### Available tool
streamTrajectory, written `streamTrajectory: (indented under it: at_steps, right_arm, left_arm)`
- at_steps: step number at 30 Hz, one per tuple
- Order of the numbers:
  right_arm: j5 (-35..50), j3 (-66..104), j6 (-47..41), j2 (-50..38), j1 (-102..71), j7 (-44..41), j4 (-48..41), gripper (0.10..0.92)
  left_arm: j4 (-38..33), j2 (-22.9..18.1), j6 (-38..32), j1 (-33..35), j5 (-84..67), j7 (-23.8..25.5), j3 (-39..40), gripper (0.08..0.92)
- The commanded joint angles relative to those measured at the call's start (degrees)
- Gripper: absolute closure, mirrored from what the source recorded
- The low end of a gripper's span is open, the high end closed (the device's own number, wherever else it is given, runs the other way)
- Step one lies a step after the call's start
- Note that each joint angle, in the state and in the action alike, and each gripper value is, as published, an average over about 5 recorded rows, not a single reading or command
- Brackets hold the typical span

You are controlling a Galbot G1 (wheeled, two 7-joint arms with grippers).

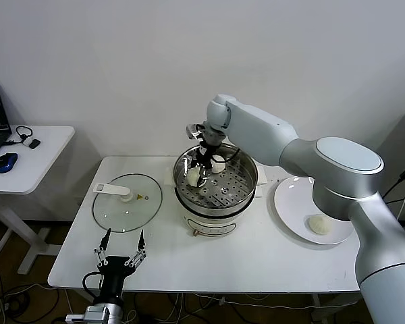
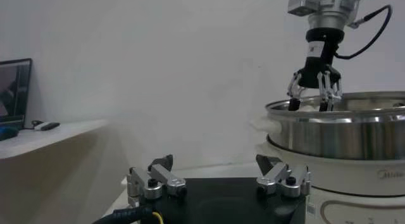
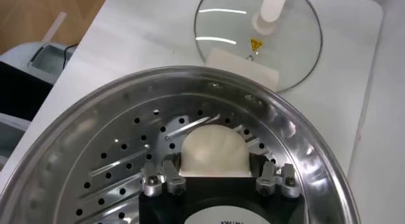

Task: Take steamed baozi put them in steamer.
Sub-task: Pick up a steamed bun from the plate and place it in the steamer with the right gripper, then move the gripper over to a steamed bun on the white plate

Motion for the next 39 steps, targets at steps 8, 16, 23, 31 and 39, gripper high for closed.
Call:
streamTrajectory:
  at_steps: [8,16,23,31,39]
  right_arm:
    - [-1.8,1.4,0.6,0.6,-1.0,0.5,-0.5,0.26]
    - [0.8,0.3,0.9,-3.3,2.1,-0.4,4.5,0.203]
    - [6.1,-3.1,3.0,-10.7,9.0,-2.6,10.9,0.203]
    - [9.6,-7.3,6.8,-22.2,17.8,-5.0,15.7,0.203]
    - [3.0,-2.1,8.6,-34.8,15.1,-6.7,22.1,0.203]
  left_arm:
    - [0.1,-0.2,0.0,0.1,0.3,0.0,0.2,0.177]
    - [0.0,-0.3,0.1,0.3,0.4,-0.1,0.2,0.177]
    - [-0.3,-0.3,0.1,0.6,0.5,-0.2,0.1,0.177]
    - [-1.2,-0.3,0.7,0.5,1.0,-0.2,0.8,0.177]
    - [-1.9,-0.2,0.8,0.9,0.1,-0.3,0.8,0.177]
